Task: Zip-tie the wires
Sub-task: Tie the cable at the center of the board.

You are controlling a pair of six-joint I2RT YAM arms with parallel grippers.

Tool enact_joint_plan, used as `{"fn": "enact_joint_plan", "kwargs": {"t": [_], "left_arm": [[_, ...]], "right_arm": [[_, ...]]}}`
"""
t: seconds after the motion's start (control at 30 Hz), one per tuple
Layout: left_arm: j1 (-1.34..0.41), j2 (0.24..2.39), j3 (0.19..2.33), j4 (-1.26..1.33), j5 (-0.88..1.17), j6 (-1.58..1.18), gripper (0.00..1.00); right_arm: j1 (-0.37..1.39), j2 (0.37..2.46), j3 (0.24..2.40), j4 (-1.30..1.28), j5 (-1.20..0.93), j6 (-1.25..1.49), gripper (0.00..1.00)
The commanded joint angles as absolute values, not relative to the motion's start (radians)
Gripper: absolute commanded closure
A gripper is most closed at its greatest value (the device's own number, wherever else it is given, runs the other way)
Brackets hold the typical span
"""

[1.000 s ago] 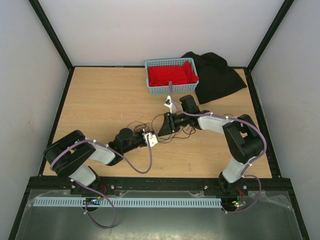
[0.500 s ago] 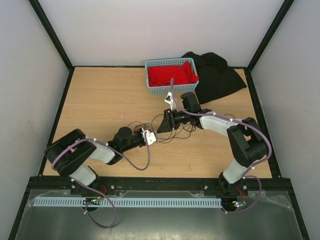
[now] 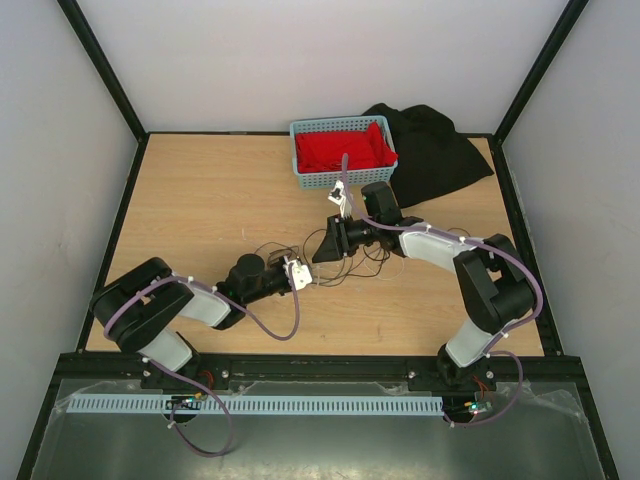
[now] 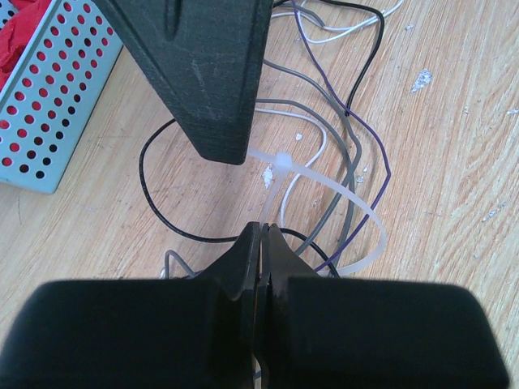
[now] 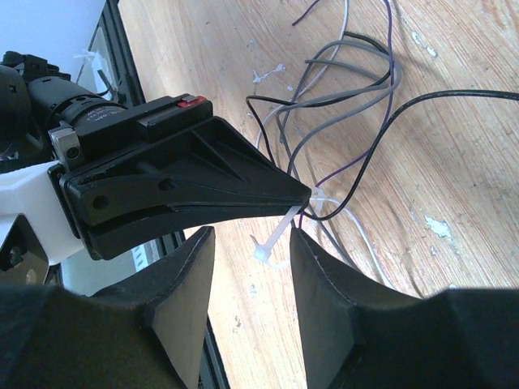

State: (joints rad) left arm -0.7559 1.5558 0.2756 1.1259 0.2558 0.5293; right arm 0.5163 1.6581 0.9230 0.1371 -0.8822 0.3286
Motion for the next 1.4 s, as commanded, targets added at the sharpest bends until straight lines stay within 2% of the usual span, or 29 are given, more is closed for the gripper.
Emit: {"fn": "enact_joint_plan", "kwargs": {"t": [0.0, 0.43, 1.0, 1.1, 1.3, 1.33, 1.37], "left_arm": [[-0.751, 1.567, 0.291, 1.168, 0.275, 0.517, 1.0], [-0.751, 1.568, 0.293, 1.168, 0.278, 0.515, 1.0], [-0.749, 1.574, 0.297, 1.169, 0.278, 0.514, 1.0], [-0.75, 1.575, 0.298, 1.169, 0.281, 0.515, 1.0], [-0.75, 1.572, 0.297, 1.168, 0.28, 0.515, 1.0], [-0.749, 1.568, 0.296, 1.168, 0.28, 0.515, 1.0], [-0.749, 1.562, 0.295, 1.167, 0.284, 0.513, 1.0]], "right_arm": [[0.512, 1.67, 0.943, 0.164, -0.92, 0.334, 0.49], [0.517, 1.681, 0.919, 0.207, -0.947, 0.362, 0.54], [0.522, 1.689, 0.888, 0.192, -0.928, 0.337, 0.56], [0.522, 1.692, 0.888, 0.192, -0.928, 0.337, 0.63], [0.524, 1.698, 0.9, 0.192, -0.934, 0.34, 0.95], [0.524, 1.699, 0.904, 0.193, -0.934, 0.343, 1.0], [0.522, 1.7, 0.908, 0.194, -0.931, 0.344, 1.0]]}}
